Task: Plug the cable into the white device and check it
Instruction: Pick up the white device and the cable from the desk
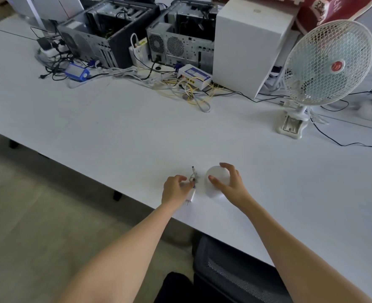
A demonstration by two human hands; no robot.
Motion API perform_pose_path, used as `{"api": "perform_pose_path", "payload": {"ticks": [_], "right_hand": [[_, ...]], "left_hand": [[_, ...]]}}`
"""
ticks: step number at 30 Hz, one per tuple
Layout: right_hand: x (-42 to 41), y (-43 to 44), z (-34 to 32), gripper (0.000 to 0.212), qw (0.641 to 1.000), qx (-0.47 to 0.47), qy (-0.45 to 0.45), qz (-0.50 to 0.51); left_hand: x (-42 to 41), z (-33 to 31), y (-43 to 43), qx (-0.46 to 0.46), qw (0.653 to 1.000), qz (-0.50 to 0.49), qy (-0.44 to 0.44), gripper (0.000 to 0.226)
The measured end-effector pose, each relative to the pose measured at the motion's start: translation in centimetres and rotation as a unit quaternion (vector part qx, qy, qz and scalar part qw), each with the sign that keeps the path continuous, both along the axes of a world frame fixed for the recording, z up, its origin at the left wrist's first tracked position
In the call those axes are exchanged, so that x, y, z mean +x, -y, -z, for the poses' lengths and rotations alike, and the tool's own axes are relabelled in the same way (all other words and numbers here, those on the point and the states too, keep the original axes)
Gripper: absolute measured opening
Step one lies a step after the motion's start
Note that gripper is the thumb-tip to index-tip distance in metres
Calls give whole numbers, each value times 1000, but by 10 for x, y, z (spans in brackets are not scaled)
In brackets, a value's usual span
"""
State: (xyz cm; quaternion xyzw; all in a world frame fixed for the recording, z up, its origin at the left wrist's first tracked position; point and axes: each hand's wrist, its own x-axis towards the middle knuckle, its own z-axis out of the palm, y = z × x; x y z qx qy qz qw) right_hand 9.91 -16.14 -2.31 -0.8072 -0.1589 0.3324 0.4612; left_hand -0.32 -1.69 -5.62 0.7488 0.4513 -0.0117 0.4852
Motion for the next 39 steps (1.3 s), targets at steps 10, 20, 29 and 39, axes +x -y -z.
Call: {"api": "perform_pose_path", "payload": {"ticks": [10, 20, 29, 39], "right_hand": [[-8, 1, 13, 83, 1000, 24, -5, 2], [-6, 0, 14, 84, 998, 42, -17, 47], [-1, 0, 5, 75, 993, 80, -26, 82], [0, -15, -17, 67, 990, 117, -32, 73]], "left_hand": [[-5, 12, 4, 54, 997, 47, -41, 66], [-7, 13, -4, 22, 998, 15, -51, 55], [-9, -4, -14, -240, 961, -96, 101, 29], [-2, -40, -19, -356, 898, -150, 211, 27]]}}
